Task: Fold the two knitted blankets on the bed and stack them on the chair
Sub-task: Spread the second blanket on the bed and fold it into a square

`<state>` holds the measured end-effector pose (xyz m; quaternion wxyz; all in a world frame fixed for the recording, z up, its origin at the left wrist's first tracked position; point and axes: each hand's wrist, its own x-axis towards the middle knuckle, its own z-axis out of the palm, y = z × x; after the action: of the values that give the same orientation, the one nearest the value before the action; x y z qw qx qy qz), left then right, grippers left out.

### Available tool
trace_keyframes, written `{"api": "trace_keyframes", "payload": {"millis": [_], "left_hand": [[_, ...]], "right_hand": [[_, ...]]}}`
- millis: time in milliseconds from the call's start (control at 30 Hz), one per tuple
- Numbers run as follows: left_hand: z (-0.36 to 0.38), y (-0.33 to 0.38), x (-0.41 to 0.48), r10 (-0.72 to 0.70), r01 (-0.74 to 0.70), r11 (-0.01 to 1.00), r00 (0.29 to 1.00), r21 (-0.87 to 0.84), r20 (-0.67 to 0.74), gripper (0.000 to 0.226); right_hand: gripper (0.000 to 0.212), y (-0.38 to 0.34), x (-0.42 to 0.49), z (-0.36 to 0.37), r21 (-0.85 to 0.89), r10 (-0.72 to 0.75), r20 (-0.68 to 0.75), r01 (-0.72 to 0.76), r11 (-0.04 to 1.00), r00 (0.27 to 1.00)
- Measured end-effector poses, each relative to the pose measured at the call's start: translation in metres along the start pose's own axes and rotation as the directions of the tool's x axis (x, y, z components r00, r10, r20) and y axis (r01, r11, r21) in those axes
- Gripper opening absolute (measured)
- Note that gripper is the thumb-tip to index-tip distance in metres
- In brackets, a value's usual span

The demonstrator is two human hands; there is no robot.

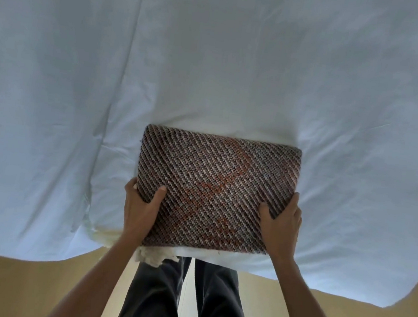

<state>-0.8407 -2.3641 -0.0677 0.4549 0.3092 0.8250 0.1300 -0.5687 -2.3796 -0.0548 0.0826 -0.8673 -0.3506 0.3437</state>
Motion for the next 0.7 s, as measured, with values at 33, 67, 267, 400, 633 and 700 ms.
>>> {"api": "trace_keyframes", "payload": {"millis": [33, 67, 267, 400, 633, 700], "left_hand": [[-0.003, 0.002, 0.006, -0.047, 0.048, 0.998, 0.998, -0.028, 0.028, 0.081], [-0.006, 0.003, 0.011, -0.074, 0.077, 0.996, 0.995, -0.042, 0.061, 0.08], [-0.033, 0.019, 0.017, -0.084, 0.133, 0.981, 0.947, -0.141, 0.311, 0.084], [-0.043, 0.034, -0.003, -0.052, 0.104, 0.982, 0.951, -0.158, 0.305, 0.064], [-0.068, 0.064, -0.059, -0.053, 0.111, 0.975, 0.956, -0.19, 0.288, 0.061], [-0.077, 0.071, -0.073, -0.039, 0.102, 0.974, 0.956, -0.203, 0.291, 0.062]], "right_hand": [[0.079, -0.003, 0.004, -0.003, 0.053, 0.047, 0.013, -0.048, 0.997, 0.999], [0.079, -0.006, 0.008, -0.006, 0.11, 0.093, 0.028, -0.096, 0.989, 0.995], [0.064, -0.008, 0.029, -0.034, 0.287, 0.199, 0.302, -0.287, 0.914, 0.933], [0.058, -0.015, 0.014, -0.05, 0.344, 0.121, 0.331, -0.239, 0.908, 0.936], [0.047, -0.027, -0.023, -0.096, 0.431, 0.06, 0.377, -0.233, 0.872, 0.924], [0.04, -0.025, -0.034, -0.111, 0.483, 0.038, 0.384, -0.235, 0.844, 0.923]]}}
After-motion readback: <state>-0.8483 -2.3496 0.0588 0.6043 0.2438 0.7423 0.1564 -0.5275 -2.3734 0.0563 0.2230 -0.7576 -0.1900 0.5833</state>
